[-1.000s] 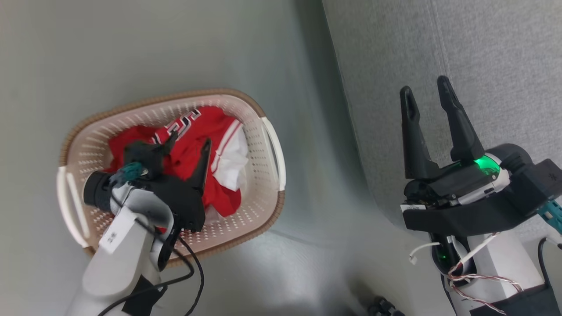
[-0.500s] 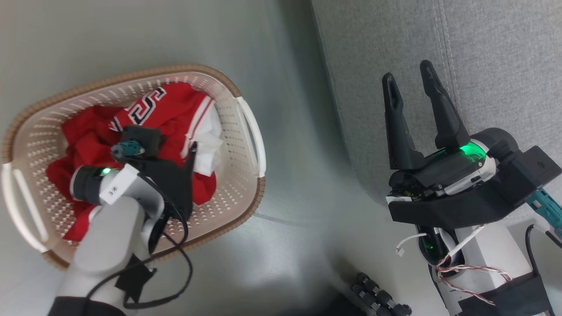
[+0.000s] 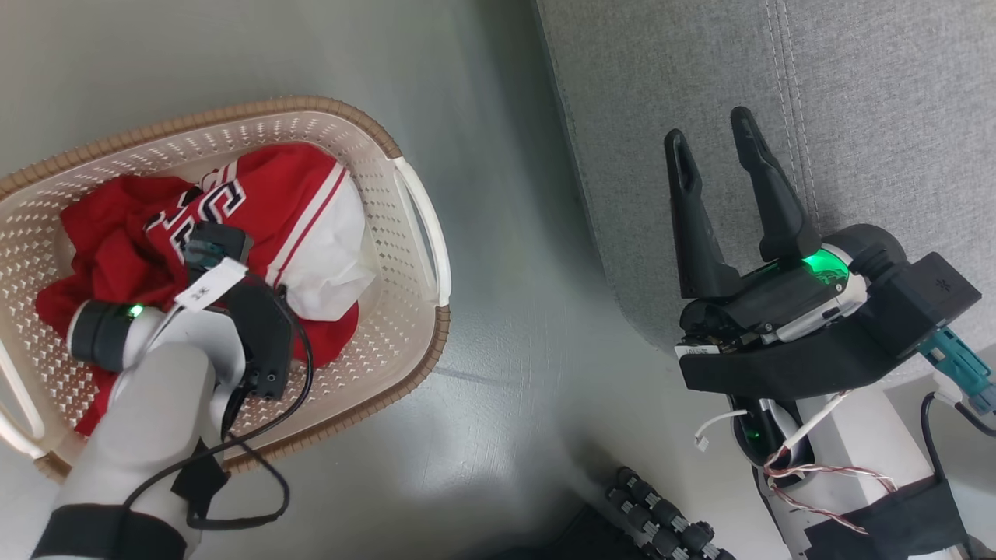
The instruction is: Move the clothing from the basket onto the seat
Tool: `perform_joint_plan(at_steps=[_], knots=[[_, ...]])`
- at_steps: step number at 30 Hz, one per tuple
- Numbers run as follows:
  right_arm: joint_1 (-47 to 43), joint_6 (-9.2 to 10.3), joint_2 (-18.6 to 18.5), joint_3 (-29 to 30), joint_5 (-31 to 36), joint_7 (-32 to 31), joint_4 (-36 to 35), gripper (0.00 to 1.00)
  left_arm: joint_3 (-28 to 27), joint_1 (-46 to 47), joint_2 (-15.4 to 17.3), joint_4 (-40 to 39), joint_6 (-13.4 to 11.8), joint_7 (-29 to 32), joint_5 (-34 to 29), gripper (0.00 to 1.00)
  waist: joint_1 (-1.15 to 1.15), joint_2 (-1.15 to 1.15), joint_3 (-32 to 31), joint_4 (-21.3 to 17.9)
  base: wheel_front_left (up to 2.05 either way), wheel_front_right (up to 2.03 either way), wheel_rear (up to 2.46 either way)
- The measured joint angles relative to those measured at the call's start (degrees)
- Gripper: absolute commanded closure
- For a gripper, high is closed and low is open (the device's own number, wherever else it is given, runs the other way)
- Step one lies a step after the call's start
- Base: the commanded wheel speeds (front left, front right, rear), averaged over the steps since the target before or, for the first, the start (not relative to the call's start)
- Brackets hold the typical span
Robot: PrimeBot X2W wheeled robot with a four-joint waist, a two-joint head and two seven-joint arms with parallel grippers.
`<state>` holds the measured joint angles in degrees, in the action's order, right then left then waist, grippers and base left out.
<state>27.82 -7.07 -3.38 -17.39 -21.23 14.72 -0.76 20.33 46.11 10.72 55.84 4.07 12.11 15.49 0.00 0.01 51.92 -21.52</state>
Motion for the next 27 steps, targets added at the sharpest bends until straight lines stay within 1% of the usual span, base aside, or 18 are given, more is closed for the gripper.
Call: perform_joint_plan(at_steps=[1, 2, 3, 4, 9, 13, 16, 27], knots=[[0.1, 0.00, 0.0, -0.1, 0.0, 0.0, 0.1, 0.00, 0.4, 0.4, 0.2, 0.6, 0.0, 0.5, -0.7, 0.00, 0.00, 0.00, 0.0, -0.1, 0.00, 0.00, 0.00], [0.1, 0.00, 0.1, -0.1, 0.0, 0.0, 0.1, 0.00, 0.5, 0.6, 0.3, 0.9, 0.0, 0.7, -1.1, 0.08, 0.00, 0.00, 0.1, -0.1, 0.00, 0.00, 0.00], [0.3, 0.00, 0.1, -0.2, 0.0, 0.0, 0.3, 0.00, 0.5, 0.8, 0.3, 1.2, 0.1, 0.7, -1.1, 0.47, 0.00, 0.00, 0.1, -0.2, 0.00, 0.00, 0.00], [0.4, 0.00, 0.1, -0.2, 0.0, 0.0, 0.3, 0.00, 0.6, 0.9, 0.4, 1.4, 0.1, 0.7, -1.1, 1.00, 0.01, 0.00, 0.1, -0.2, 0.00, 0.00, 0.00], [0.7, -0.01, 0.2, 0.0, 0.0, 0.0, 0.8, 0.00, 0.5, 2.0, 0.3, 2.5, 0.5, 0.7, -1.0, 1.00, 0.00, 0.00, 0.0, -0.3, 0.00, 0.00, 0.00], [0.8, -0.01, 0.2, 0.3, 0.0, 0.0, 1.2, 0.00, 0.6, 2.0, -0.5, 3.4, 0.6, 0.4, -1.0, 1.00, 0.00, 0.00, -0.6, 0.0, 0.00, 0.00, 0.00], [1.0, -0.01, 0.2, 0.3, 0.0, 0.0, 1.3, 0.00, 0.6, 2.3, -1.1, 3.7, 1.1, -0.2, -0.8, 1.00, 0.00, -0.01, -1.0, 0.4, 0.00, 0.00, 0.00], [1.8, -0.01, 0.2, 1.2, 0.4, 0.0, 3.3, 0.00, 0.6, 1.9, -5.2, 4.5, 2.2, -7.3, 1.7, 1.00, 0.00, -0.01, -5.3, 2.6, 0.00, 0.00, 0.00]])
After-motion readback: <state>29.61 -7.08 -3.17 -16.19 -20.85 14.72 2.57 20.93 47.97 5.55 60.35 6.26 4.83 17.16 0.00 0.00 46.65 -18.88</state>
